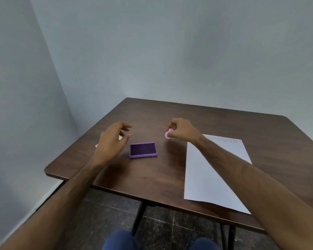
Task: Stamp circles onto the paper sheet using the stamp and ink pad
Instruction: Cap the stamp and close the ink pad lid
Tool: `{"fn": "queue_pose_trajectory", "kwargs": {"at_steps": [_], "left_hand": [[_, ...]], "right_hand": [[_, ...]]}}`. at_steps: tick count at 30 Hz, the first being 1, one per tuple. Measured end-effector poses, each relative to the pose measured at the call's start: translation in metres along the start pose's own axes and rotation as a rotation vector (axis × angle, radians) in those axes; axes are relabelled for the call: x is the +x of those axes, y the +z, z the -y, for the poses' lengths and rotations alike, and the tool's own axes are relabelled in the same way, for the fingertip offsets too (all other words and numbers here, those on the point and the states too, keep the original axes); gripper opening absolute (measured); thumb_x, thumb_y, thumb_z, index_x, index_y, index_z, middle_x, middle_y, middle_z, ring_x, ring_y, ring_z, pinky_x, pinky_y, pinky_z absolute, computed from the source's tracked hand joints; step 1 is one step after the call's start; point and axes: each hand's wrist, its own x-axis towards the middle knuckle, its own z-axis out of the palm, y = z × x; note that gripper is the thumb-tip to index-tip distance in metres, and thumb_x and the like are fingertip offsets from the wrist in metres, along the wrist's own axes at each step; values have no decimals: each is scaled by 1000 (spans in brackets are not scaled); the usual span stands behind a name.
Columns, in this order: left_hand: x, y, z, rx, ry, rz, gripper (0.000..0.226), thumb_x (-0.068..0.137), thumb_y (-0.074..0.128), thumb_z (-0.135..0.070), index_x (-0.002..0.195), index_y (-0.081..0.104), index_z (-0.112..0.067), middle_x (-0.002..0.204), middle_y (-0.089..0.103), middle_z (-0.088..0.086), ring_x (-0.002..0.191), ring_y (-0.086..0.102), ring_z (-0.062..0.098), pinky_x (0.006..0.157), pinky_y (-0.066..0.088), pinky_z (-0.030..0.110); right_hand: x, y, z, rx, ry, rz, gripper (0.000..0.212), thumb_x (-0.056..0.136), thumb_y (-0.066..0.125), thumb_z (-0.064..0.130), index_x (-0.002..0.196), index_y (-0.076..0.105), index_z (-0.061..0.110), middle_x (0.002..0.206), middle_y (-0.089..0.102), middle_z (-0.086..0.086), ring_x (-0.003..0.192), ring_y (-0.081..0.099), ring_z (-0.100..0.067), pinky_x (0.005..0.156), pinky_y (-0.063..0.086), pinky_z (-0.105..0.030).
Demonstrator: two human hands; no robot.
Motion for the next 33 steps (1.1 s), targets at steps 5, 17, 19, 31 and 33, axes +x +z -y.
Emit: {"fn": "queue_pose_trajectory", "kwargs": {"at_steps": [5, 17, 19, 31, 33], "left_hand": [[-21, -34, 57, 143, -194, 47, 20, 91, 59, -41, 111, 62, -36, 115, 63, -9, 90, 62, 11, 92, 49, 51], [-39, -42, 76, 204, -366, 55, 56, 76, 69, -66, 117, 61, -29, 114, 65, -9, 113, 57, 14, 98, 40, 47], [-40, -42, 75, 219, -364, 67, 62, 72, 72, -67, 118, 60, -29, 116, 64, -9, 115, 56, 14, 96, 39, 46], [-33, -41, 68, -7, -270, 48, 85, 68, 90, -30, 142, 51, -22, 125, 59, -1, 83, 66, 4, 85, 46, 19], [-29, -38, 60, -77, -273, 7, 83, 68, 91, -22, 142, 52, -23, 129, 59, 1, 77, 68, 6, 77, 47, 12]], "right_hand": [[11, 15, 5, -156, -10, 89, 7, 85, 67, 17, 87, 61, 15, 101, 70, -11, 83, 59, -21, 61, 41, -23], [27, 56, 88, -157, -276, -7, 32, 92, 61, 24, 121, 65, 11, 116, 64, -8, 106, 62, -23, 91, 47, -31], [31, 74, 101, -137, -253, 89, 39, 93, 55, 17, 131, 59, 7, 125, 63, -12, 115, 59, -26, 95, 44, -30], [46, 95, 108, 183, -56, 140, 35, 90, 60, 6, 125, 62, 1, 111, 67, -8, 102, 67, -26, 90, 57, -36], [44, 87, 107, 231, -23, 124, 27, 92, 58, 4, 116, 65, -4, 112, 69, -17, 98, 68, -29, 90, 59, -45]]}}
